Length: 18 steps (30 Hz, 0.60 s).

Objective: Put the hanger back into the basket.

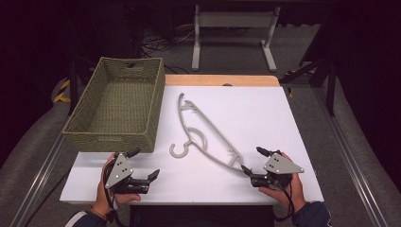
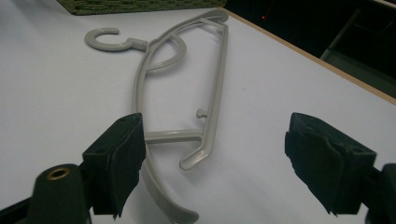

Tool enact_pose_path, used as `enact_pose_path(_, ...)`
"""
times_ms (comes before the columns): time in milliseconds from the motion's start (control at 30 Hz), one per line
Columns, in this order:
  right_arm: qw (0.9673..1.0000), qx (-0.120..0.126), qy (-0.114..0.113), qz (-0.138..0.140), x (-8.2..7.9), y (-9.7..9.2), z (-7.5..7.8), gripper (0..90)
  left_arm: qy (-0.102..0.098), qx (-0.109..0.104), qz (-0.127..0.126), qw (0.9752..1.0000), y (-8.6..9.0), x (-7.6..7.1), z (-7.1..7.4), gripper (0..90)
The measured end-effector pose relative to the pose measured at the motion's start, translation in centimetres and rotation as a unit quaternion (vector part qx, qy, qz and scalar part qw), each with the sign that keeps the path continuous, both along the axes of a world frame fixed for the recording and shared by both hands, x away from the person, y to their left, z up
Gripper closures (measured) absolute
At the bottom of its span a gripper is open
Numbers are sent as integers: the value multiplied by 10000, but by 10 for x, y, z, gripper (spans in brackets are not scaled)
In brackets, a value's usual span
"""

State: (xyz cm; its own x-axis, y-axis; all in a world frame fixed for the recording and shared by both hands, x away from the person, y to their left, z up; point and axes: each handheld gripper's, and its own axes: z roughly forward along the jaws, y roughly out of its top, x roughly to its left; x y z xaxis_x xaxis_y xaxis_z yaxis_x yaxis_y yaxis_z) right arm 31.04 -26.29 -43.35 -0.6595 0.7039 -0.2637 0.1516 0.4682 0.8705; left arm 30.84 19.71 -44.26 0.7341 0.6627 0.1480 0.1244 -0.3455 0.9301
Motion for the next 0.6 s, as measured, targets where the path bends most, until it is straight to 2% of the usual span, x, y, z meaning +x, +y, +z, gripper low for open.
enact_pose_path(233,9999,43,163,3,4,2,0,221,58,-9,-53,10000,2,-1,-1,50)
enact_pose_path(367,9996,2,284,47,9,9,1,215,32,116,9,9999,3,-1,-2,49)
enact_pose_path(433,9994,33,335,95,12,12,5,215,101,156,50,9998,4,0,-3,49)
enact_pose_path(500,9983,2,538,216,18,19,9,214,102,157,64,9998,5,1,-3,49)
enact_pose_path(600,9959,-198,786,408,27,32,13,255,150,210,68,9996,5,3,-4,52)
